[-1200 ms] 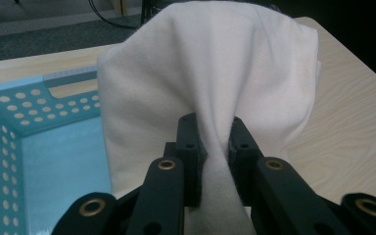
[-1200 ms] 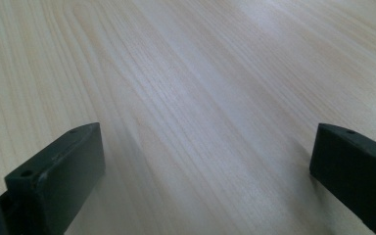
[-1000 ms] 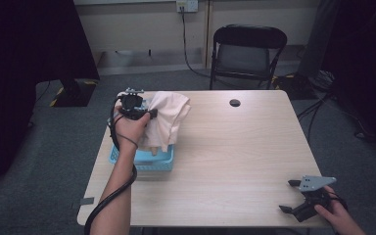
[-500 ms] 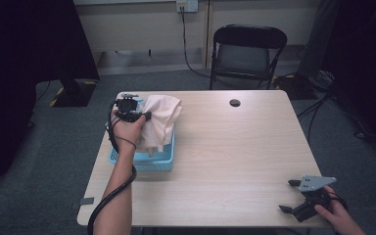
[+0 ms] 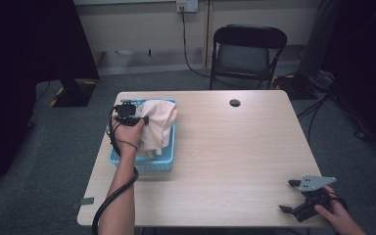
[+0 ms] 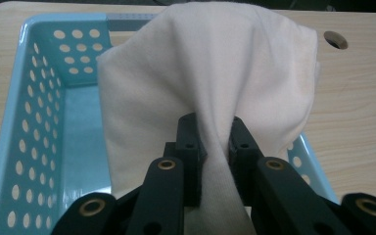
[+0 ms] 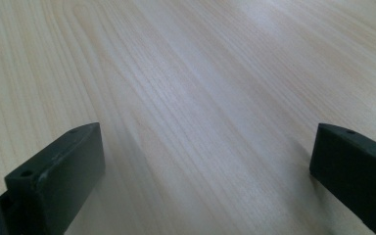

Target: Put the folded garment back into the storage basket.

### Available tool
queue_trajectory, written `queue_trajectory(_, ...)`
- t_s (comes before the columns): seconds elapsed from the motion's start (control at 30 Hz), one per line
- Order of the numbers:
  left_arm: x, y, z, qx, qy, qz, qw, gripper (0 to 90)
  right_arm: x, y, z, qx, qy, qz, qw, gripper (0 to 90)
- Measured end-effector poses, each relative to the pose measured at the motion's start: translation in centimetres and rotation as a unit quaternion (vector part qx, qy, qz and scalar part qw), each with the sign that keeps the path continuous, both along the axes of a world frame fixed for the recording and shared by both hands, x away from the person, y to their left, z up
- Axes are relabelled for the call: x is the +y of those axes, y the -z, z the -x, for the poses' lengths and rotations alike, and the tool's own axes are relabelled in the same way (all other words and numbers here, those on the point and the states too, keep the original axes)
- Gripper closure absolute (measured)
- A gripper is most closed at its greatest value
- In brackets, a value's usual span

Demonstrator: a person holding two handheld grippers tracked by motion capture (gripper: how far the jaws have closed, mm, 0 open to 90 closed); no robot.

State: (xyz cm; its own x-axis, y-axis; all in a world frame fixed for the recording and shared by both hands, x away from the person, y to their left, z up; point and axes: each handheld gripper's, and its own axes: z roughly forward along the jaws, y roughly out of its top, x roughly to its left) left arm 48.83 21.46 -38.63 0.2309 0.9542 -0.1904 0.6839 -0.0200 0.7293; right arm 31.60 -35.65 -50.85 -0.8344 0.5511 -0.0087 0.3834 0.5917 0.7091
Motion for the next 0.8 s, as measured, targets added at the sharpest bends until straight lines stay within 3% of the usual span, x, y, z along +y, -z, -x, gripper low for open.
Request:
queue_trajectory(0.27,0.3,1.0,-0.1,0.001,-0.019,0.002,0.9998,79.7,0.0,0.0,0.0,0.000,0.000,0.000,1.0000,0.0)
queue_trajectory(0.67,0.5,2.8,-0.6,0.024,-0.039,0.000,0.9990,79.6,0.0,0.0,0.0,0.000,0.000,0.000,1.0000,0.0)
queue_trajectory(0.8,0.5,3.4,-0.8,0.034,-0.040,-0.009,0.9986,79.5,0.0,0.0,0.0,0.000,0.000,0.000,1.0000,0.0)
